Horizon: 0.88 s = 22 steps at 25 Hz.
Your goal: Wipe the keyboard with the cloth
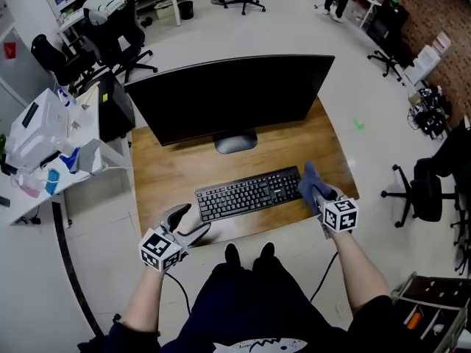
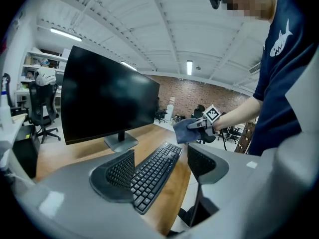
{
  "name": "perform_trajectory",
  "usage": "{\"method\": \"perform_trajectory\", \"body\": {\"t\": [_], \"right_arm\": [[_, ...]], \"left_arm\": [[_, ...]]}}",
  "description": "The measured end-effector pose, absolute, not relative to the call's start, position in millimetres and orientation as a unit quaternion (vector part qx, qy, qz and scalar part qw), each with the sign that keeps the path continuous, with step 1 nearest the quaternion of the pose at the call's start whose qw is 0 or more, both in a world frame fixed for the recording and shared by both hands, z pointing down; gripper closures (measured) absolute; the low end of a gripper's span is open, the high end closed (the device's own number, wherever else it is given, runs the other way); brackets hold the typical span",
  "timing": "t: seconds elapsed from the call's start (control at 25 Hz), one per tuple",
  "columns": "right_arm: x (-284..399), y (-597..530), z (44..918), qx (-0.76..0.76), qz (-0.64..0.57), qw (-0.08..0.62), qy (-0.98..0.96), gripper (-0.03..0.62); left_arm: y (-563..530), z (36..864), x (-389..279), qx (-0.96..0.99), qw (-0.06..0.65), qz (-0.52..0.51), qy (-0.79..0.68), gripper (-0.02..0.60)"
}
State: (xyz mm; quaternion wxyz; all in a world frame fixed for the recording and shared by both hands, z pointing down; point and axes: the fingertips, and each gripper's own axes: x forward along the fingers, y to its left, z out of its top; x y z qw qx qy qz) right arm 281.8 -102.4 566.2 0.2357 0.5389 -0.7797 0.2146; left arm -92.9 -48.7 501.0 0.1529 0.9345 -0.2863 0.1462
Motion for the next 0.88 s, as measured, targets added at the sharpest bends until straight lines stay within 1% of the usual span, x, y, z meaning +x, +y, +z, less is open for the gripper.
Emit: {"method": "perform_trajectory", "body": {"t": [0.2,0.4,0.72,0.88], "right_arm": [[290,-136,591,0.529,0.213,0.289,-0.769,0.528],[292,-151,626,0.501,0.202,0.368,-0.757,0.529],[263,-152,693,0.438,0.203,0.474,-0.736,0.528],[268,-158,703,0.456,0.190,0.503,-0.710,0.528]], "left_arm": [[-62,532,-107,0.922,0.181,0.172,-0.294,0.232],[-70,543,-108,0.915,0.189,0.179,-0.307,0.232],[-77,548,-106,0.911,0.201,0.178,-0.311,0.233],[-79,549,-109,0.911,0.203,0.177,-0.313,0.233]]}}
